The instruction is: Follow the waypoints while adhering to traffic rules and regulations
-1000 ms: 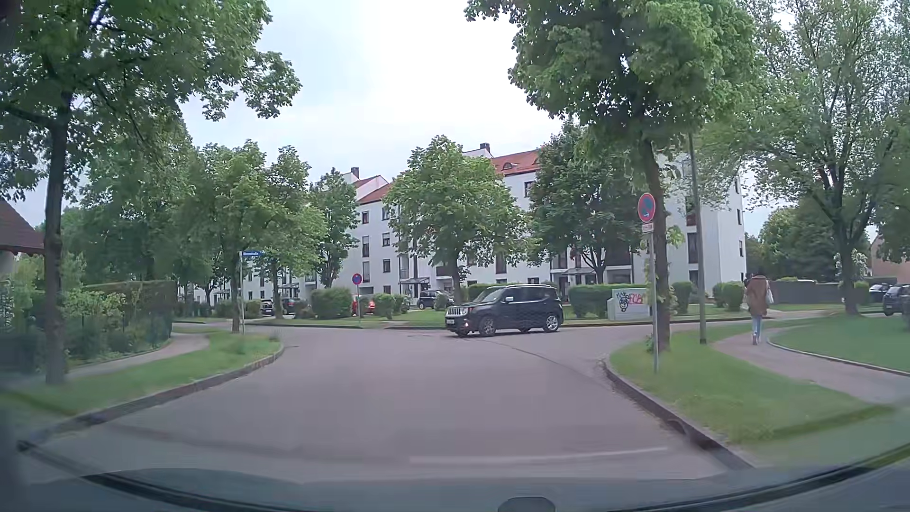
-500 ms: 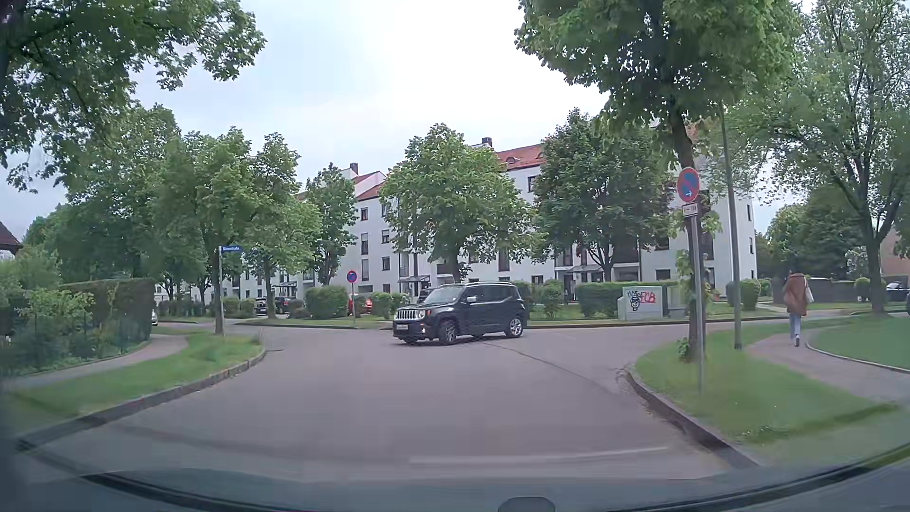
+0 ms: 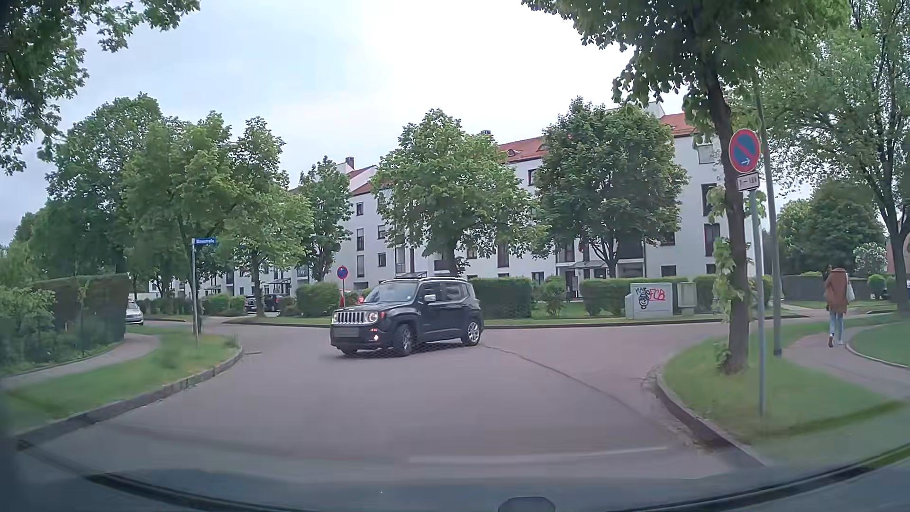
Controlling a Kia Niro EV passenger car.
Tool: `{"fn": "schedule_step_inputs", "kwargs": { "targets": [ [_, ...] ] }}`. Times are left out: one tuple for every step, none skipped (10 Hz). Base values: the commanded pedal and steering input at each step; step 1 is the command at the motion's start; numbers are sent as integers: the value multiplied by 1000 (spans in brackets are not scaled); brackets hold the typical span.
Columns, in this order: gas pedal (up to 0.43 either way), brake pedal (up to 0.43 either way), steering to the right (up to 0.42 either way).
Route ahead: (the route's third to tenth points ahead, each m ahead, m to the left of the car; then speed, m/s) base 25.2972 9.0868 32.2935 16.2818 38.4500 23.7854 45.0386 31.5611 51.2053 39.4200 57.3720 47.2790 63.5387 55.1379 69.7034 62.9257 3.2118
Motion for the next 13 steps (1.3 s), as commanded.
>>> {"fn": "schedule_step_inputs", "kwargs": {
  "targets": [
    [0, 0, 10],
    [0, 0, 10],
    [0, 0, 10],
    [0, 0, 10],
    [0, 0, 11],
    [0, 0, 11],
    [0, 0, 12],
    [0, 0, 14],
    [0, 0, 16],
    [0, 0, 15],
    [0, 0, 14],
    [0, 0, 11],
    [0, 0, 5]
  ]
}}
